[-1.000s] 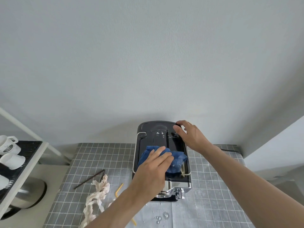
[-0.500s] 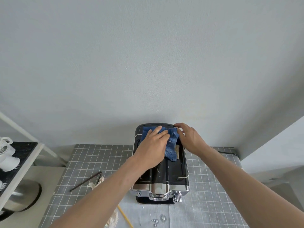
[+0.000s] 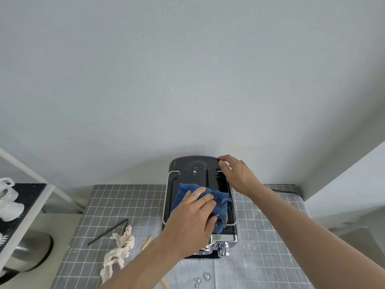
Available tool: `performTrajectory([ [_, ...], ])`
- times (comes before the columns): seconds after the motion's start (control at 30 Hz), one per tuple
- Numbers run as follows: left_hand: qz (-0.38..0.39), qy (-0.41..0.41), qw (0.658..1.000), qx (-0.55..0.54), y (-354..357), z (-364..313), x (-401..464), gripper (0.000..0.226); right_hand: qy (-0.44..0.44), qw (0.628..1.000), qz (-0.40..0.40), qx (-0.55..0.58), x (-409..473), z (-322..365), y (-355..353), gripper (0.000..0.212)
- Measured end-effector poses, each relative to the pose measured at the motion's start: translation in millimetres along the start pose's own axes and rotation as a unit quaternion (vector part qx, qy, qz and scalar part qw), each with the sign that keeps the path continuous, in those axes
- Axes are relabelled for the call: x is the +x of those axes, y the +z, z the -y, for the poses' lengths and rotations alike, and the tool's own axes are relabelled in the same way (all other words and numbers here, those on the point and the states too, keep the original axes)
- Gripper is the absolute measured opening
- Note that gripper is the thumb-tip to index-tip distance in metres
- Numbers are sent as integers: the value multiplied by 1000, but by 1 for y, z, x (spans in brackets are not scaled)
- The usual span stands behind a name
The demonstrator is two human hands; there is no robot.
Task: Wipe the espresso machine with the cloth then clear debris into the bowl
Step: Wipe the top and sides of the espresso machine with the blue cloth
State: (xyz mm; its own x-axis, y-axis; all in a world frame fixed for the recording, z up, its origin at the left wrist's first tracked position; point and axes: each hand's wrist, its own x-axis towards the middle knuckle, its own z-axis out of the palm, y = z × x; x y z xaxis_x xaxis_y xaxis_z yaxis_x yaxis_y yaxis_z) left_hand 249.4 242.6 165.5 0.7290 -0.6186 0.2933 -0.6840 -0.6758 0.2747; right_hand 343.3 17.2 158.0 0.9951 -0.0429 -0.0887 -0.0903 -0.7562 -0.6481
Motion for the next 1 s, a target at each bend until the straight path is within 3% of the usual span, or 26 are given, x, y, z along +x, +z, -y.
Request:
performTrajectory([
  [0.13,-43,32,997,47,0,6,12,26,4,1000,10,-6,-1,3,-4,43],
  [0.23,-52,-4,996,75,2,18,34,23,4,999,29,-27,-3,4,-8,53],
  [0.33,-21,-63,994,92,3,32,55,31,-5,994,55,-100,-13,6,-10,65],
  [0.47,88,-92,987,96,1,34,72,55,-20,980,27,-196,-35,4,-11,61],
  [0.57,134,-96,979,120,0,30,78,60,-7,966,30,-257,-53,3,-7,81],
  [0.77,161,-79,978,106,-5,25,68,58,32,947,8,-320,-75,7,-1,99],
  [1.0,124,-25,991,48,-12,2,7,52,50,950,1,-308,-76,4,4,90],
])
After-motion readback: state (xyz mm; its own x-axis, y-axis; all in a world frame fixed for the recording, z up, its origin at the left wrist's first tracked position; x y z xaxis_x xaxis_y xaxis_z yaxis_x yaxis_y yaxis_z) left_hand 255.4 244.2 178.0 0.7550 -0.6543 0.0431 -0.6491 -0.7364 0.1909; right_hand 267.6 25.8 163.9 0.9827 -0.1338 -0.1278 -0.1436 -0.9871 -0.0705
